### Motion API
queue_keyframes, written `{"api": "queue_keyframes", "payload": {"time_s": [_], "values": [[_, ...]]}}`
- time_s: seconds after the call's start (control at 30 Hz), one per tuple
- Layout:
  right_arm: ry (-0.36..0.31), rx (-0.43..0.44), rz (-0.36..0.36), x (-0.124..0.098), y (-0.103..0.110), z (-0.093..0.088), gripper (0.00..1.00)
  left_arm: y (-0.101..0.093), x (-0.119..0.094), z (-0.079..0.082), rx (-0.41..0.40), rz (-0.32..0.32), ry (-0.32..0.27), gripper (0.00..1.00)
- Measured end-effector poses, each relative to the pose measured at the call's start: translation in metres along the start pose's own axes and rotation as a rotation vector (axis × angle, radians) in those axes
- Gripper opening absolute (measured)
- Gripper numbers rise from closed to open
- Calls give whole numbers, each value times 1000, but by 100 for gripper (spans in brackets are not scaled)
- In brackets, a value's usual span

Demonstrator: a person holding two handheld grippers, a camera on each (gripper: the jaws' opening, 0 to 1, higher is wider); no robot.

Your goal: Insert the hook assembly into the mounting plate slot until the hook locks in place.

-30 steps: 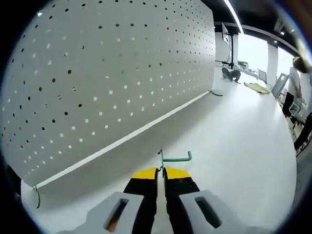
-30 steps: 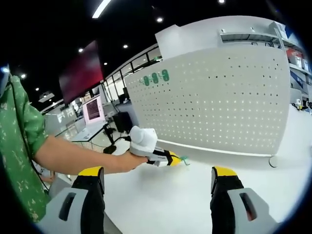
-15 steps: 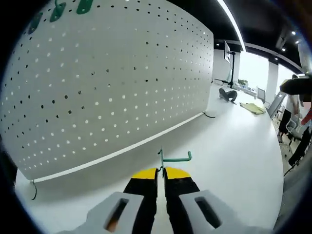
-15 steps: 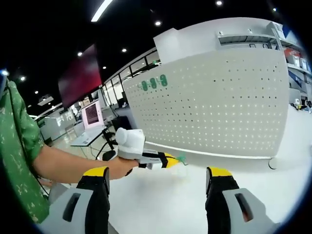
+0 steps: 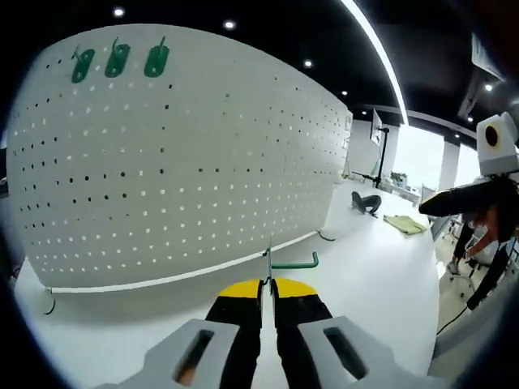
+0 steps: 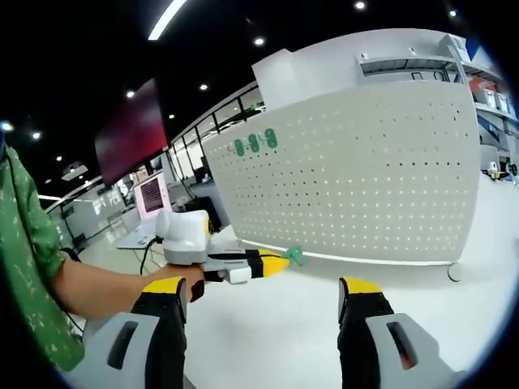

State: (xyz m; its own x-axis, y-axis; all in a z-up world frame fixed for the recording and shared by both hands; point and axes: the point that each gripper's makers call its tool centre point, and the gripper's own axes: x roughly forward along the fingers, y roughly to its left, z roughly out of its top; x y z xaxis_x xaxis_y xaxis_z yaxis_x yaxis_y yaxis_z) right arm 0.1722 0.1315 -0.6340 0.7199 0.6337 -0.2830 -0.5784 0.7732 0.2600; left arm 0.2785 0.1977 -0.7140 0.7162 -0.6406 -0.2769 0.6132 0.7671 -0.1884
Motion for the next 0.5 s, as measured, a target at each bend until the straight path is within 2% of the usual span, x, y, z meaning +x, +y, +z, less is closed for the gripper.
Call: {"api": "queue_keyframes", "payload": {"time_s": [0.3, 0.5], "values": [[-22, -8, 3, -2, 4, 10, 73, -16, -22, 20, -105, -30, -103, 4], [-36, -3, 0, -3, 6, 16, 68, -26, -34, 28, -136, -52, -146, 4]]}}
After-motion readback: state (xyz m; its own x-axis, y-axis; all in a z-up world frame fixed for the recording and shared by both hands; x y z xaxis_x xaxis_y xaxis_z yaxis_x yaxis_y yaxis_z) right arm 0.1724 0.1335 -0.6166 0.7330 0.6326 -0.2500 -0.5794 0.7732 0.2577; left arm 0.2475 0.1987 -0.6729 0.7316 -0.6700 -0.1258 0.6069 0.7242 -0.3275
